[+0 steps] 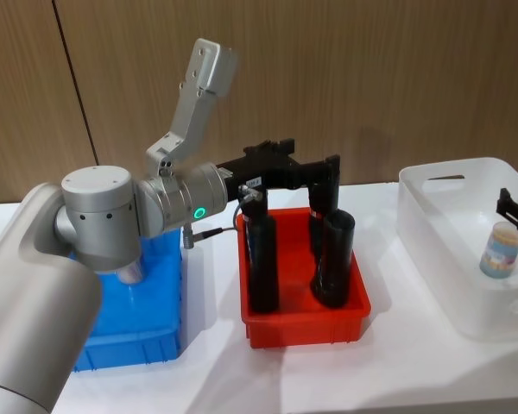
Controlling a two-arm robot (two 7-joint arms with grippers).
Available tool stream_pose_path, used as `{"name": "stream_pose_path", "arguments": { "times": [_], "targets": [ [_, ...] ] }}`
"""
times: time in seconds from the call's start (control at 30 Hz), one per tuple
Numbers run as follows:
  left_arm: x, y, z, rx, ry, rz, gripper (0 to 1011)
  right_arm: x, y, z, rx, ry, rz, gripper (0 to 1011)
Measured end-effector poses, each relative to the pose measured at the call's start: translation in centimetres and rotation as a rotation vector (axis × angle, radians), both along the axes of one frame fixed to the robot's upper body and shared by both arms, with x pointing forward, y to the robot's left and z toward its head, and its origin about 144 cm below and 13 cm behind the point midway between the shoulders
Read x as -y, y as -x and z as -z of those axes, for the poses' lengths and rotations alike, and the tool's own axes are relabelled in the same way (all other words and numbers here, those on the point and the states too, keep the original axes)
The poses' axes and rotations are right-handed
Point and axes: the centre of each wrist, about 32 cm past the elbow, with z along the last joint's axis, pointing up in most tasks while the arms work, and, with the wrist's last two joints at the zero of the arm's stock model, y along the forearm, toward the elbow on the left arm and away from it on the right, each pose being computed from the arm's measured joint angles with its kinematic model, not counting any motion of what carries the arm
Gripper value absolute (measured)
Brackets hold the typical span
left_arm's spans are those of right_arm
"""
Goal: Pick the cotton swabs from the blue box and place them into the white box.
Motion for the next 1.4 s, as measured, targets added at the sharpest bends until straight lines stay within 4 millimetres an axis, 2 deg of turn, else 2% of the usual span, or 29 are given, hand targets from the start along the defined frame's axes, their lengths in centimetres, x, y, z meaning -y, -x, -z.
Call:
{"name": "stream_pose_path", "arguments": {
  "times": [0.33,0.57,1.4],
  "targets": [
    [0.0,0.0,0.0,0.000,0.000,0.000,1003,-0.2,0.5,0.0,0.027,0.010,0.000,1002],
    [-0.3,0.7,0.9,0.019,-0.016,-0.035,1003,-0.9,1.2,0.2,0.032,0.010,-0.030,1002],
    [-1.8,6.6,6.6,0.189,-0.125,-0.275,1003,-7.7,8.1,1.2,0.073,-0.056,-0.308,1001]
  ]
}}
